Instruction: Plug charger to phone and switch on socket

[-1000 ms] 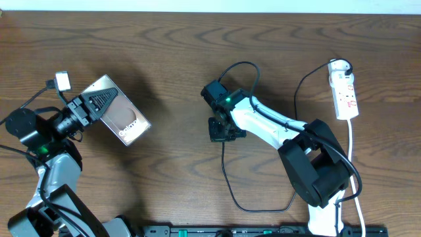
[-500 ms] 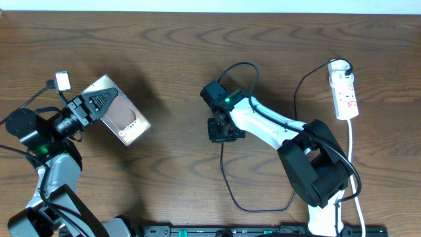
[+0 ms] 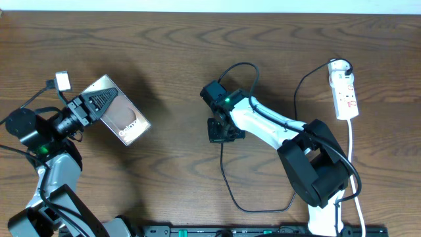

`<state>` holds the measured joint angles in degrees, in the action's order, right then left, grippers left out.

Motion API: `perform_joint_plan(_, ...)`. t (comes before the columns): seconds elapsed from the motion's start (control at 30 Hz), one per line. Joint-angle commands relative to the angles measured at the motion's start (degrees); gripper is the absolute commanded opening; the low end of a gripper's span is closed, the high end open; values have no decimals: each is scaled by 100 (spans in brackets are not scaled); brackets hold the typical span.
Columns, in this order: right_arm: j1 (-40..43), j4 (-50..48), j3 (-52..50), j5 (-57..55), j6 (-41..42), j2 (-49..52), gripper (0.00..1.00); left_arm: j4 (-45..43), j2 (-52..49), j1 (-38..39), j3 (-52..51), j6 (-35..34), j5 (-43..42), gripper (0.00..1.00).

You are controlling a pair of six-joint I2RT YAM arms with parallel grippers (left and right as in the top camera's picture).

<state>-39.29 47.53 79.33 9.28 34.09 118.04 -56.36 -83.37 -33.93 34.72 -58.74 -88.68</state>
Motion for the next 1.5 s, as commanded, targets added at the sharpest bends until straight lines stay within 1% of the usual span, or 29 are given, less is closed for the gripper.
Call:
perform_joint_plan(0.0,-22,-199,-328,1412,-654,531,1,-31,66,-11,11,-72,-133,8)
perform_joint_plan(0.07,-4,-540,-328,2546,-1220,531,1,-31,66,-11,11,-72,-133,7)
perform_joint_plan(0.13,4,-1016,-328,4019,-1882,531,1,-31,66,-11,11,-72,-133,7)
perform_joint_plan(0.27,-2,-1674,-328,6229,-2975,531,1,-31,66,-11,11,-72,-133,7)
perform_joint_plan(0.3,-22,-1808,-328,6793,-3353,531,1,-31,66,-11,11,-72,-133,7)
perform_joint_plan(0.37,-50,-1906,-328,7427,-3880,531,1,-31,66,-11,11,-72,-133,7)
perform_joint_plan(0.43,-90,-1926,-328,7809,-4444,531,1,-31,66,-11,11,-72,-133,7)
perform_joint_plan(0.5,-136,-1934,-328,8021,-4944,531,1,-31,66,-11,11,-72,-133,7)
perform_joint_plan(0.57,-188,-1974,-328,8019,-5204,531,1,-31,66,-11,11,-72,-133,8)
perform_joint_plan(0.87,-354,-2726,-328,8015,-5202,531,1,-9,66,170,9,-68,-133,8)
perform_joint_plan(1.1,-345,-3534,-328,8013,-4376,531,1,-9,66,417,11,-26,-133,8)
perform_joint_plan(1.33,-341,-4531,-328,7775,-3265,531,1,-9,66,439,9,-26,-129,7)
perform_joint_plan(1.47,-341,-4983,-328,7766,-2894,531,1,-11,66,439,9,-26,-42,7)
